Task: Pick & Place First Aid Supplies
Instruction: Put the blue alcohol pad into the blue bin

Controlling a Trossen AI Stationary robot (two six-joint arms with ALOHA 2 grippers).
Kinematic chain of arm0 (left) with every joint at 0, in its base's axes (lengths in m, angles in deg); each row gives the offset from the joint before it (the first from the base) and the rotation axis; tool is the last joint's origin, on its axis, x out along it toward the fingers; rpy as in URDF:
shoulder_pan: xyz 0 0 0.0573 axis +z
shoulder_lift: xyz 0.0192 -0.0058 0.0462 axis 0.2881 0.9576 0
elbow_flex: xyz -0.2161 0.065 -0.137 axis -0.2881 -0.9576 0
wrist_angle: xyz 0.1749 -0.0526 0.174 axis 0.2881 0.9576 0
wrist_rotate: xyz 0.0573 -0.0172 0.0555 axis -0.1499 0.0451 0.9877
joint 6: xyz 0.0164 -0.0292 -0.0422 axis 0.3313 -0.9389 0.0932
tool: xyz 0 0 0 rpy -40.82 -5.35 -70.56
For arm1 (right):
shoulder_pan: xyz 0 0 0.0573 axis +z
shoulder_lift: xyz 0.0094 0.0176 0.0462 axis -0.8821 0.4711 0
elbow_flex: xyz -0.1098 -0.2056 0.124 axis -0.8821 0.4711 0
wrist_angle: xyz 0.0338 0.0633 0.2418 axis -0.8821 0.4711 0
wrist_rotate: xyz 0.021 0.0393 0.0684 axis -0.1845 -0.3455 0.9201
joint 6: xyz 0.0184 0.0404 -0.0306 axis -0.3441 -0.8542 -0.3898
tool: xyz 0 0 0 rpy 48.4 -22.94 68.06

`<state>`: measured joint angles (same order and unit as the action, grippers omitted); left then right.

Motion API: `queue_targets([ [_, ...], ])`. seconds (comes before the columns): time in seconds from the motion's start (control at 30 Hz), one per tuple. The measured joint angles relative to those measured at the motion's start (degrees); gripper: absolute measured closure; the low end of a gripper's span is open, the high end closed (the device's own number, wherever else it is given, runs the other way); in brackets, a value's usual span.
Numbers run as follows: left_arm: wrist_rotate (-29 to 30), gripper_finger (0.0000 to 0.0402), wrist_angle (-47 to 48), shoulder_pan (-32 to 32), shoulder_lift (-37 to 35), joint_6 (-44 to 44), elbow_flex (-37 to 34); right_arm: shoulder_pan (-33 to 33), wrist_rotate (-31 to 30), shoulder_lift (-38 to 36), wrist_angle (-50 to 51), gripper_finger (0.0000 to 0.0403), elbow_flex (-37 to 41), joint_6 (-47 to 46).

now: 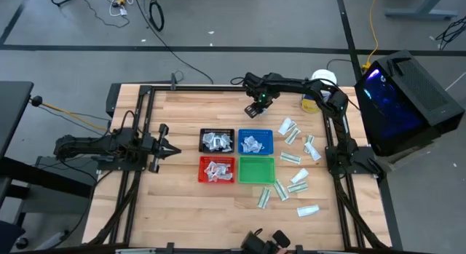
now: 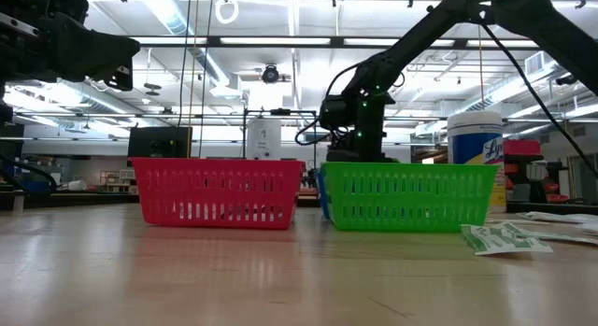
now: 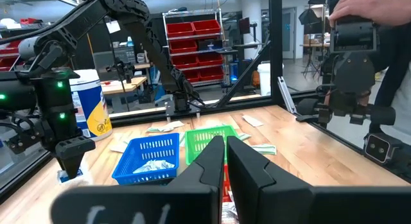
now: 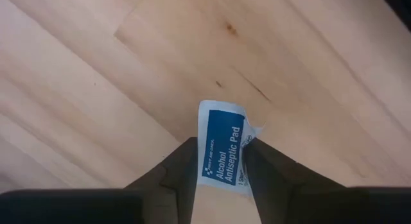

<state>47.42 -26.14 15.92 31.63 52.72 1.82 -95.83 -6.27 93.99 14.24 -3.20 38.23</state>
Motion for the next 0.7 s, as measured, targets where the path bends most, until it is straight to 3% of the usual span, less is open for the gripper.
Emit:
queue_targets([
  [0.7,0.0,0.0376,0.0,0.0,0.0,0.0,0.0,4.9,0.7,-10.5,1.6,0.0273,-0.2,1.5],
])
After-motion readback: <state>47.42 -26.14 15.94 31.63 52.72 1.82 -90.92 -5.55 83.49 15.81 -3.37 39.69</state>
